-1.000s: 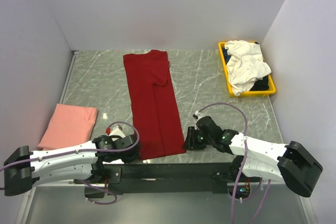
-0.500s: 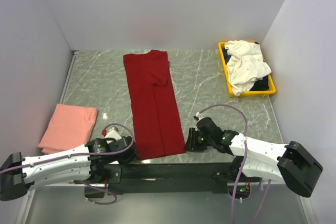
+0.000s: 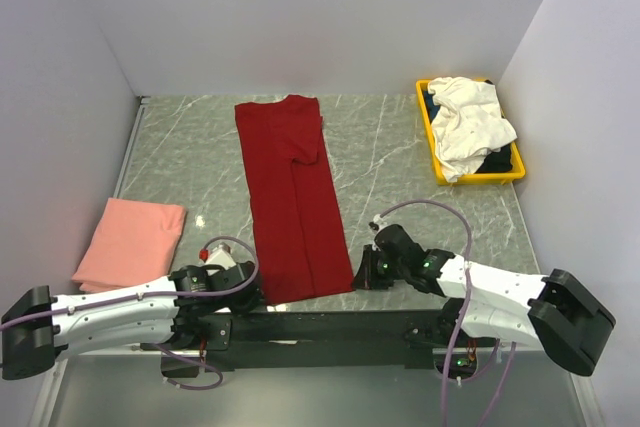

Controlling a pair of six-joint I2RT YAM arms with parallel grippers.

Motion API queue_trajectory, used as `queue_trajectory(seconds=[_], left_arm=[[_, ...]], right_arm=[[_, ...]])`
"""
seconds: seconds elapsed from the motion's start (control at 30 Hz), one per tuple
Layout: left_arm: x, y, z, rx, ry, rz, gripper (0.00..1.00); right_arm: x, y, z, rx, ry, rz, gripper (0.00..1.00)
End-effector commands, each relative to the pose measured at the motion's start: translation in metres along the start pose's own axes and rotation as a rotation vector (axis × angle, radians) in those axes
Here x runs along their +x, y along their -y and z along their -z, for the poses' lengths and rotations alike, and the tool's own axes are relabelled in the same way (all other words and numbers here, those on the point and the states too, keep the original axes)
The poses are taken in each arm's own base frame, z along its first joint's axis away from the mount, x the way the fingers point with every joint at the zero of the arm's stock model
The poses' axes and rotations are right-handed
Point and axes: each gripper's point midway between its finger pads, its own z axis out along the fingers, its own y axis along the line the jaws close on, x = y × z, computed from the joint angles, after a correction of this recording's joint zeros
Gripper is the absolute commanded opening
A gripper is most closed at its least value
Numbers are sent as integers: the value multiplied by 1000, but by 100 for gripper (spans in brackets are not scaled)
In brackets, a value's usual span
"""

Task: Fold and stack the t-shirts
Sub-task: Fold the tshirt

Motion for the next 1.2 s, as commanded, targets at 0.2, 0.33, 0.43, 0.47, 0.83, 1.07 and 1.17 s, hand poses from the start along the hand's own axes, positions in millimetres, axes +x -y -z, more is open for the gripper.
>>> queue_trajectory(seconds=[0.2,0.33,0.43,0.47,0.83,1.07,1.17], left_arm=[[-1,15,28,21,-16,-58,1],[-5,22,45,16,-12,-105,1],[-9,32,55,37,3,-105,1],[-13,32,58,35,18,-103,1],[-78,96,74,199,280,-113,0],[-127,139,59,262,366,-89,0],[-148,149,46,246,381,-51,0]], right_arm=[[6,-11,23,-48,-22,75,0],[10,-20,33,-81,-36,98,0],[7,-25,42,-83,-24,130,0],[1,-24,43,-63,-3,143,0],[-96,-65,61,12,167,197,0],[-162,-72,36,61,227,120,0],[-189,-60,14,118,210,78,0]])
